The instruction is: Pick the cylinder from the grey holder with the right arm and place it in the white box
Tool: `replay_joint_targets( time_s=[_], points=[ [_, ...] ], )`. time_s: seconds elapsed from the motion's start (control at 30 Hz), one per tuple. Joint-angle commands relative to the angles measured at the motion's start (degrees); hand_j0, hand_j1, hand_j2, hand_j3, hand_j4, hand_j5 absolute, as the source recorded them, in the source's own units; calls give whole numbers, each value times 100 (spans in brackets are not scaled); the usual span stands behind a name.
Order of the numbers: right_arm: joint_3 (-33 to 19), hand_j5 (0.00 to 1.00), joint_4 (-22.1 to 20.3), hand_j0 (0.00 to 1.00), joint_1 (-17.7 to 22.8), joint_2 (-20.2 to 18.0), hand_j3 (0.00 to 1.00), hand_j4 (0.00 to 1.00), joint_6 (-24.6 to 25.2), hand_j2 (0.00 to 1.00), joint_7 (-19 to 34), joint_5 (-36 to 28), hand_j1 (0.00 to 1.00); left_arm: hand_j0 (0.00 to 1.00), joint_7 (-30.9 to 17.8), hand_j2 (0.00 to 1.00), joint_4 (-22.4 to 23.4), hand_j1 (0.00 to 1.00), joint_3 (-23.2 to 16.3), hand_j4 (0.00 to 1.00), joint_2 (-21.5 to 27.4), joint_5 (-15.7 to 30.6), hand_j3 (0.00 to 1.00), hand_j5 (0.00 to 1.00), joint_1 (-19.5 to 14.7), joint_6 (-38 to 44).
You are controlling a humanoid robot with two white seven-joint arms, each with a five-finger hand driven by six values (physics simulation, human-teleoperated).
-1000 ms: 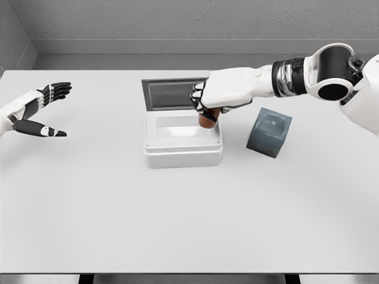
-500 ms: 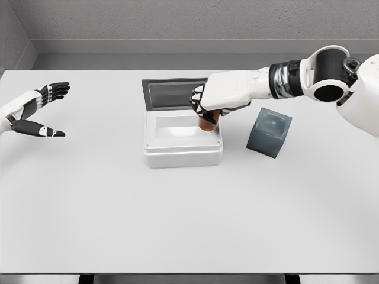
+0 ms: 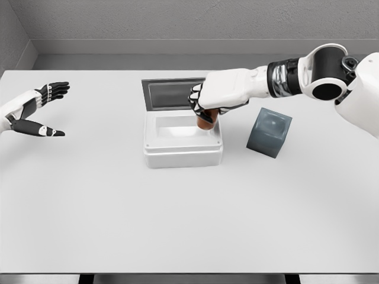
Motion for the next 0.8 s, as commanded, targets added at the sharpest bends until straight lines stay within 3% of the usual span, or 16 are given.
replay_joint_targets(
  time_s=[0.0,0.1,0.2,0.23,0.33,0.43,0.5,0.63,0.7,0.77],
  points=[
    [-6,35,2,35,0,7,35,35,15,35,-5,-24,35,100,1,100,-3,100,12,100,10,42,100,100,0,9],
    [-15,42,2,42,-9,7,42,42,15,42,-5,-6,42,100,1,100,-3,100,12,100,10,42,100,100,0,9],
    [-15,63,-6,63,0,15,63,63,87,63,-5,29,63,100,1,100,-3,100,12,100,10,42,100,100,0,9],
    [-15,75,-6,75,0,33,75,75,201,75,-5,29,75,100,1,100,-3,100,12,100,10,42,100,100,0,9],
    [-15,89,-24,89,0,95,89,89,237,89,-5,38,89,100,1,100,-3,100,12,100,10,42,100,100,0,9],
    [-68,98,-94,98,-26,86,98,98,237,98,-5,47,98,100,1,100,-12,100,12,100,10,42,100,100,0,9],
    [-340,100,-366,100,-35,-11,100,100,228,100,-5,38,100,100,1,100,-12,100,12,100,10,42,100,100,0,9],
    [-1245,100,-1166,100,202,-819,100,100,15,100,-5,-50,100,100,1,100,-3,100,12,100,18,42,100,100,0,9],
    [-1755,100,-1219,100,378,-1338,100,100,15,100,-5,-665,100,100,1,100,-3,100,12,100,27,42,100,100,0,9],
    [-1949,100,-1219,100,659,-1742,100,100,15,100,-5,-788,100,100,1,100,-21,100,4,100,27,16,100,100,-61,9]
  ],
)
